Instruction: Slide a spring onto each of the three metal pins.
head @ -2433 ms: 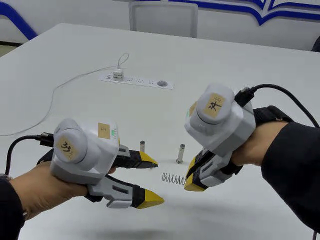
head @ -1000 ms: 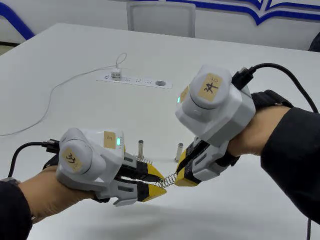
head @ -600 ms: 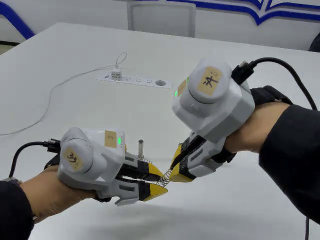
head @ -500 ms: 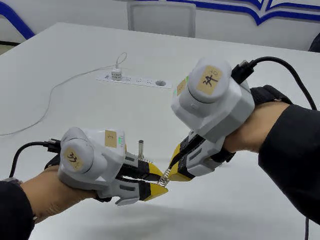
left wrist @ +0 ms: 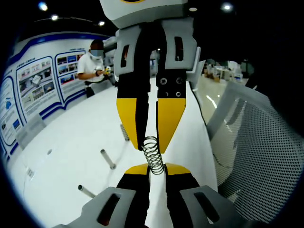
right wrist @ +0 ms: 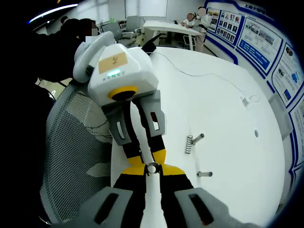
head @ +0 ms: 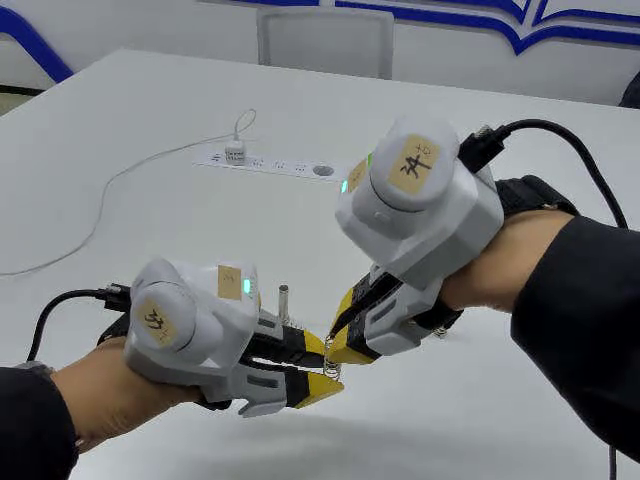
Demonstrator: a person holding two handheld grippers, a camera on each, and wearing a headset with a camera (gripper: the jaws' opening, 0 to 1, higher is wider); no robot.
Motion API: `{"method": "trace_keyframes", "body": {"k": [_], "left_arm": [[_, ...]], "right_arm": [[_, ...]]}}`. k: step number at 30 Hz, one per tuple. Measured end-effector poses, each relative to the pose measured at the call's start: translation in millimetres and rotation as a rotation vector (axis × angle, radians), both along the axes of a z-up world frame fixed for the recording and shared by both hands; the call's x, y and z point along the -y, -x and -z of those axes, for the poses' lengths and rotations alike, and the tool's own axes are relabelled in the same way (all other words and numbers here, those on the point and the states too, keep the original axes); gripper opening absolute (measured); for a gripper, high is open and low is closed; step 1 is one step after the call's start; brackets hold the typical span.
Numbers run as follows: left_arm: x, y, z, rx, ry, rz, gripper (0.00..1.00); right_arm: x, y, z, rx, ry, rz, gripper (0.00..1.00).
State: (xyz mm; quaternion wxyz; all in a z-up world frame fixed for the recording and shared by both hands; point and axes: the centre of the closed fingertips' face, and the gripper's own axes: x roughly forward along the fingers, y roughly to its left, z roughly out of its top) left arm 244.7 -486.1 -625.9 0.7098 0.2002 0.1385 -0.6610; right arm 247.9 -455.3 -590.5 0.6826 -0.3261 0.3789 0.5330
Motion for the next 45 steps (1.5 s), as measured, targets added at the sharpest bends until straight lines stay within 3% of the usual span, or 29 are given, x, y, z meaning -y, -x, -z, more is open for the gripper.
{"method": "trace_keyframes", "body": {"k": [11,24,39,45], "left_arm": [[-2.3,0.0,3.9,-0.02,-0.011,-0.007,0.17],[-19.7,-9.8,-11.0,-0.051,0.029,-0.076,0.29],[-55.0,-16.0,-41.1,-0.05,0.107,-0.199,0.4],[-68.9,-15.3,-45.1,-0.051,0.124,-0.243,0.43]], "right_arm": [[3.4,-0.5,0.4,-0.007,0.004,0.006,0.11],[13.3,-7.6,-3.5,0.004,0.006,0.033,0.11],[32.7,-33.1,-13.8,0.045,-0.003,0.112,0.11],[42.4,-50.9,-15.8,0.073,-0.005,0.153,0.11]]}}
